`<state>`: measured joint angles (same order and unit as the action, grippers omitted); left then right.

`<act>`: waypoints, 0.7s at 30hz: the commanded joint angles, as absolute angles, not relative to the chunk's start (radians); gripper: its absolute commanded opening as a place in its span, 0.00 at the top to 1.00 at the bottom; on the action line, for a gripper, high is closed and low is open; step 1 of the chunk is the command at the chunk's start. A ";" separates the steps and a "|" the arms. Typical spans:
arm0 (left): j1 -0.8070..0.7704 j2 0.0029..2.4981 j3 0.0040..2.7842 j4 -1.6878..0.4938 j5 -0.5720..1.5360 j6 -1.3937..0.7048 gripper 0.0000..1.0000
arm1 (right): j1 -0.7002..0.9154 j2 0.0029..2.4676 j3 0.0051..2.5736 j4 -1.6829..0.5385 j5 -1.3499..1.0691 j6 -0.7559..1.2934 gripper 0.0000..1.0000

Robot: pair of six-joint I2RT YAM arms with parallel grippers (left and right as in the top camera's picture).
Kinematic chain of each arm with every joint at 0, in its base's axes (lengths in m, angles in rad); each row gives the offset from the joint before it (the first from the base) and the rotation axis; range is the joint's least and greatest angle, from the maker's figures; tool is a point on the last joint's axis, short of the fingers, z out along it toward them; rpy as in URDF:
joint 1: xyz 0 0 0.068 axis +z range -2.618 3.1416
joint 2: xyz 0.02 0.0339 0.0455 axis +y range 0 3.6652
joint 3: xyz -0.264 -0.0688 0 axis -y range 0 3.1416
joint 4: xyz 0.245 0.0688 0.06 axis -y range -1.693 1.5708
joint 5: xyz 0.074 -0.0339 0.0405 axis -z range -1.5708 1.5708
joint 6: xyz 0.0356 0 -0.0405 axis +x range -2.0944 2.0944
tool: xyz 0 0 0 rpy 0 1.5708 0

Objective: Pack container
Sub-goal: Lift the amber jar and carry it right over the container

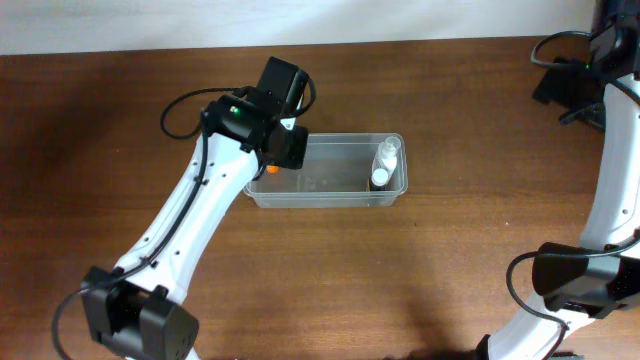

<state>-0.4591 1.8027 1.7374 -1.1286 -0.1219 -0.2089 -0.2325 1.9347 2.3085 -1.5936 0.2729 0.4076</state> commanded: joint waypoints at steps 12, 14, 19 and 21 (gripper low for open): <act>-0.462 1.969 1.749 -1.161 -0.185 -0.198 0.71 | -0.237 1.927 2.313 -1.593 0.289 0.408 0.01; -0.462 1.977 1.749 -1.164 -0.184 -0.167 0.71 | -0.237 1.927 2.313 -1.593 0.289 0.408 0.02; -0.462 1.980 1.748 -1.175 -0.184 -0.047 0.71 | -0.237 1.927 2.313 -1.593 0.289 0.408 0.02; -0.462 1.980 1.748 -1.176 -0.184 0.005 0.71 | -0.237 1.927 2.313 -1.593 0.289 0.408 0.02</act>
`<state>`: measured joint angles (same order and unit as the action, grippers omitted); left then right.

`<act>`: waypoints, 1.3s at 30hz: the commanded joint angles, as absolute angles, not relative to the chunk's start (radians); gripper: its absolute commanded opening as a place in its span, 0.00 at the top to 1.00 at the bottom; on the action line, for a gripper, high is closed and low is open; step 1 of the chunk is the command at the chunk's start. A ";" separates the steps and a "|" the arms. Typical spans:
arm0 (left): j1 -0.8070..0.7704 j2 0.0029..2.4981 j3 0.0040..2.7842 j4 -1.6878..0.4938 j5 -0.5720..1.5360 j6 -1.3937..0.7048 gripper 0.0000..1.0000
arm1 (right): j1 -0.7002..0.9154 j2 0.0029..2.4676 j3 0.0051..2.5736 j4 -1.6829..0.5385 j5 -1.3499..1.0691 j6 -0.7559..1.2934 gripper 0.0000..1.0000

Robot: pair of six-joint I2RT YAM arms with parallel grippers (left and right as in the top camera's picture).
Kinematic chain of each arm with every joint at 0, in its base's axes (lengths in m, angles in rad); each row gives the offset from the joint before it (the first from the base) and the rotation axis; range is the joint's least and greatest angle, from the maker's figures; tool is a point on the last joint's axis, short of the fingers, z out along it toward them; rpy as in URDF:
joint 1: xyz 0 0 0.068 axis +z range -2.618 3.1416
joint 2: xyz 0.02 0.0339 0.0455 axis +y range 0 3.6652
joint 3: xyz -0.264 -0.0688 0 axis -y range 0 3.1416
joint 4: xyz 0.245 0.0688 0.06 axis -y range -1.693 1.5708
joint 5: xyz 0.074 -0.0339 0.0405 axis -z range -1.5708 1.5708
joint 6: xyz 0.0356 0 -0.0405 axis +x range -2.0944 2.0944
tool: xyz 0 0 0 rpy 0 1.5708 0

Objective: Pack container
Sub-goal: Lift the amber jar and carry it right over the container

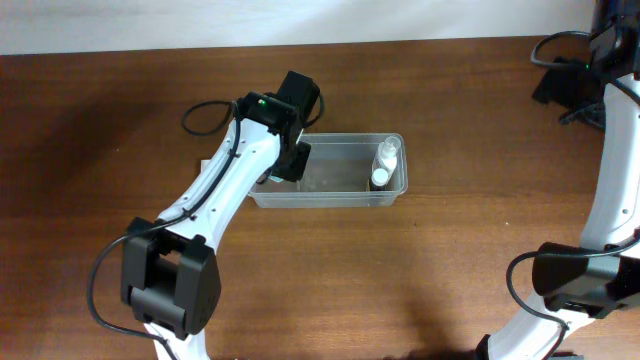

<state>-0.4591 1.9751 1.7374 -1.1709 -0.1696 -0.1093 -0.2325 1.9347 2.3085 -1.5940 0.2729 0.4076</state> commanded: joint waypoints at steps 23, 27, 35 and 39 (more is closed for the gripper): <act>-0.462 1.982 1.611 -1.064 -0.076 0.392 0.72 | -0.237 1.927 2.313 -1.593 0.289 0.408 0.02; -0.459 1.982 1.608 -1.058 -0.075 0.434 0.72 | -0.237 1.927 2.313 -1.593 0.289 0.408 0.02; -0.421 1.982 1.608 -1.054 -0.075 0.466 0.72 | -0.237 1.927 2.313 -1.593 0.289 0.408 0.02; -0.397 1.982 1.608 -1.050 -0.074 0.466 0.72 | -0.237 1.927 2.313 -1.593 0.289 0.408 0.02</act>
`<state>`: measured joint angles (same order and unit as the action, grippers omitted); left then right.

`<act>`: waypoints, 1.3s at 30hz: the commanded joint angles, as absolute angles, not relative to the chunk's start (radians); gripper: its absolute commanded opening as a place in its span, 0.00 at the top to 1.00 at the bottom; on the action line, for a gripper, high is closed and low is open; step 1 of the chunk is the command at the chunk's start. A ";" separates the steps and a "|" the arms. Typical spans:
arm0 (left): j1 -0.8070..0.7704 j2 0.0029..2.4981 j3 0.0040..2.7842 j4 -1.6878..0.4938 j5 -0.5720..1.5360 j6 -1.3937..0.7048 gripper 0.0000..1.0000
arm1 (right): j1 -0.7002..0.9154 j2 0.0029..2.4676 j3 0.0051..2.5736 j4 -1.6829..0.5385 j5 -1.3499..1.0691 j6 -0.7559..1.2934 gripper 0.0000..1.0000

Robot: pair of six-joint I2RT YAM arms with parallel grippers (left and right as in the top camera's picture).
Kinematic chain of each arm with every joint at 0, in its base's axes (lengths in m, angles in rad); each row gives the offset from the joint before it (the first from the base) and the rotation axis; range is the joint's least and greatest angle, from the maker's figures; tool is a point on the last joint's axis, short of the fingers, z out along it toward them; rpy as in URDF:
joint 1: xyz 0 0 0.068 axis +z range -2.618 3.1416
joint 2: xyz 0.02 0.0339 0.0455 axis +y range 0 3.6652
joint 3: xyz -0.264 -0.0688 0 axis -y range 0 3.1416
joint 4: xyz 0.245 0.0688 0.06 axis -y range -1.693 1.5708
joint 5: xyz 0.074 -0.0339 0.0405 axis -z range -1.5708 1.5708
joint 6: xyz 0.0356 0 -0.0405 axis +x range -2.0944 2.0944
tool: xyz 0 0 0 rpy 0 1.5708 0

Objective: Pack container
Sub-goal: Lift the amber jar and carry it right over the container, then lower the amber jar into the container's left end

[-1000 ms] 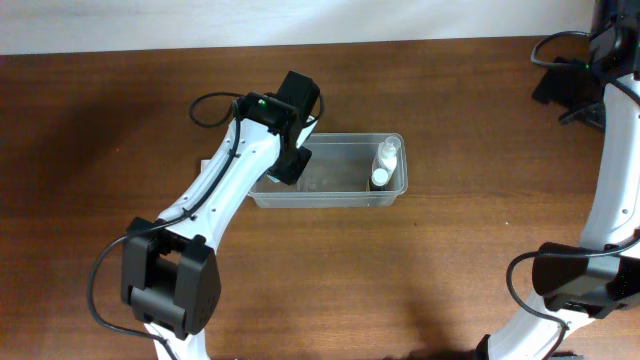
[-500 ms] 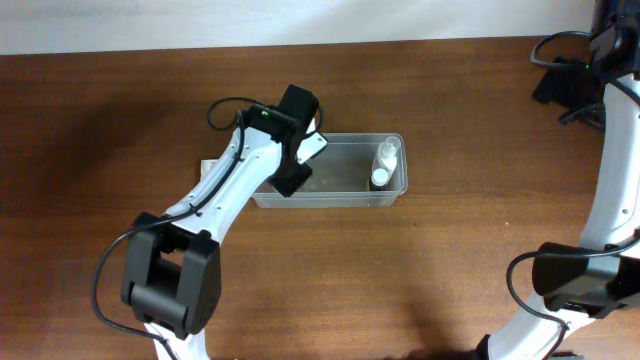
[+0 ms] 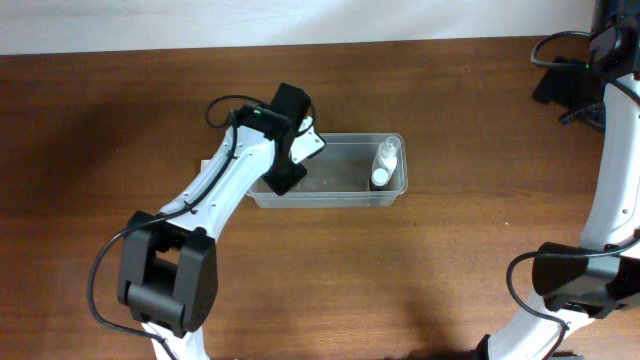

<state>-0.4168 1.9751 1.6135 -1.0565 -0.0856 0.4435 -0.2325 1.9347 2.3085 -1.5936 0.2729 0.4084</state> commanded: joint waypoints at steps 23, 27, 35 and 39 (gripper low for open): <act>-0.390 1.998 1.604 -1.022 -0.042 0.466 0.72 | -0.237 1.927 2.313 -1.593 0.289 0.408 0.02; -0.390 2.032 1.603 -1.023 -0.039 0.466 0.76 | -0.237 1.927 2.313 -1.593 0.289 0.408 0.02; -0.390 2.076 1.603 -1.020 -0.040 0.466 0.79 | -0.237 1.927 2.313 -1.593 0.289 0.408 0.02; -0.390 2.082 1.603 -1.020 -0.040 0.466 0.78 | -0.237 1.927 2.313 -1.593 0.289 0.408 0.02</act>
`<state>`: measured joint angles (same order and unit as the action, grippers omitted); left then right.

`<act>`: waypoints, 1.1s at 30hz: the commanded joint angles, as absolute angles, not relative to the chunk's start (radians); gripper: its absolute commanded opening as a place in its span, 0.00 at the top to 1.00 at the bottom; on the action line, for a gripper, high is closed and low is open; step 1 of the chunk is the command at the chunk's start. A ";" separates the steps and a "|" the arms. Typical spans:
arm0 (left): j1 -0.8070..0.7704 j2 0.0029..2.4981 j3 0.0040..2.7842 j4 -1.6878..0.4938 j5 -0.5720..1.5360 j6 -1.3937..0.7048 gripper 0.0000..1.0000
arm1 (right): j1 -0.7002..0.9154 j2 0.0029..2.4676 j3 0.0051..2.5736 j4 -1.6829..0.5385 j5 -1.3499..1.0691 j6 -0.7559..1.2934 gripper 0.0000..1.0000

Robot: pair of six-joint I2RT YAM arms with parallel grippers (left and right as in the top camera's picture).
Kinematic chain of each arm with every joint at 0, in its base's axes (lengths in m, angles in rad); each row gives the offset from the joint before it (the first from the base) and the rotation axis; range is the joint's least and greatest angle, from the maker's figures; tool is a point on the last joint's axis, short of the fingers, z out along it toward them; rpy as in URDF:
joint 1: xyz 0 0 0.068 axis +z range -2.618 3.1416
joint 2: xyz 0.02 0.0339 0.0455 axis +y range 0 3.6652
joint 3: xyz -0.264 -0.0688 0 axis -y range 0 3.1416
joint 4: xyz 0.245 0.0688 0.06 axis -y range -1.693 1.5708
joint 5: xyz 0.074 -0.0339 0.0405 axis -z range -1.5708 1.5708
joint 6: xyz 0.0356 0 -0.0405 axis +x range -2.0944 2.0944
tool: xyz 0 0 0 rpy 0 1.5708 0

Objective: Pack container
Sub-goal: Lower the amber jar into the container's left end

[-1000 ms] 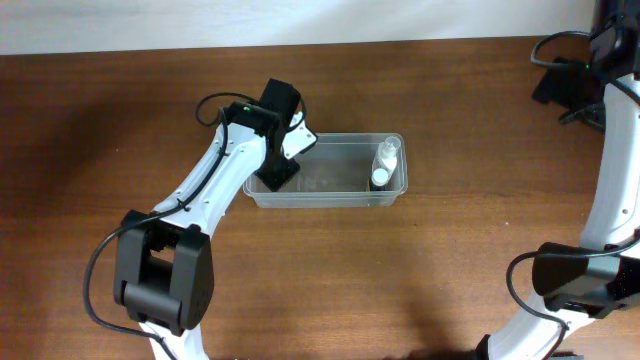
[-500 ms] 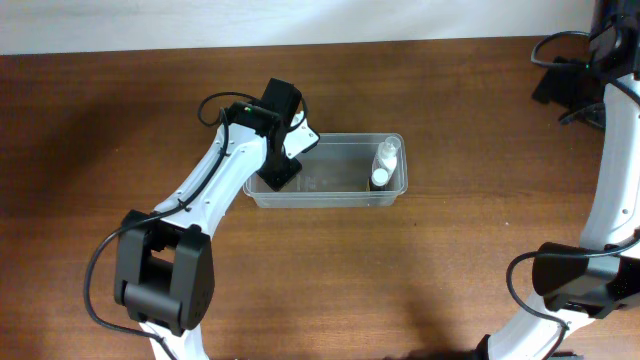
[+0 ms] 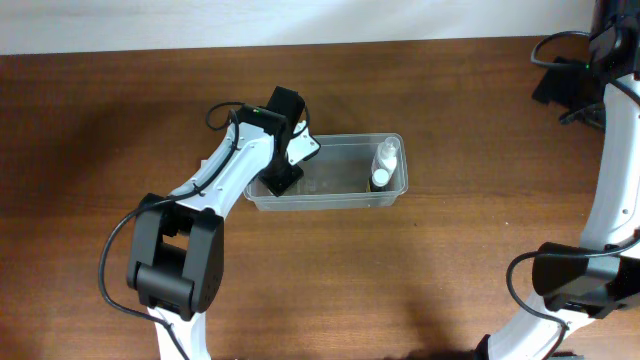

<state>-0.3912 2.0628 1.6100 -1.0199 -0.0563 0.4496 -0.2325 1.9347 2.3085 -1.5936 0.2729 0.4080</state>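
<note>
A clear plastic container [image 3: 340, 200] lies in the middle of the table in the overhead view. Two small white bottles [image 3: 384, 163] lie in its right end. My left gripper [image 3: 283, 177] reaches down into the container's left end, and the wrist hides its fingers and anything between them. The right arm stands along the right edge. Its dark gripper end [image 3: 562, 85] is far from the container at the back right, too small to read.
The brown wooden table [image 3: 450, 270] spreads around the container. The left arm's white links [image 3: 215, 185] run from the front left up to the container. Cables [image 3: 215, 112] loop by the left wrist.
My left wrist has shifted slightly to the left over the container's left end, and the arm's lower links have drawn closer. The bottles and the right arm are unchanged.
At first my left gripper was at the container's left end with something orange showing by its fingers. Then the wrist was over the container's left part and the orange thing no longer showed. Since then it has stayed there, turned, reaching into the left end.
</note>
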 commanded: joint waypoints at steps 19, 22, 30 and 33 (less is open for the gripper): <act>-0.390 2.082 1.603 -1.013 -0.041 0.466 0.68 | -0.237 1.927 2.313 -1.593 0.289 0.408 0.02; -0.390 2.082 1.603 -1.013 -0.041 0.466 0.68 | -0.237 1.927 2.313 -1.593 0.289 0.408 0.02; -0.390 2.082 1.603 -1.013 -0.041 0.466 0.67 | -0.237 1.927 2.313 -1.593 0.289 0.408 0.02; -0.390 2.082 1.603 -1.013 -0.041 0.466 0.66 | -0.237 1.927 2.313 -1.593 0.289 0.408 0.02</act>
<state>-0.3912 2.0628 1.6100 -1.0153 -0.0559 0.4500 -0.2325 1.9347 2.3085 -1.5936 0.2729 0.4080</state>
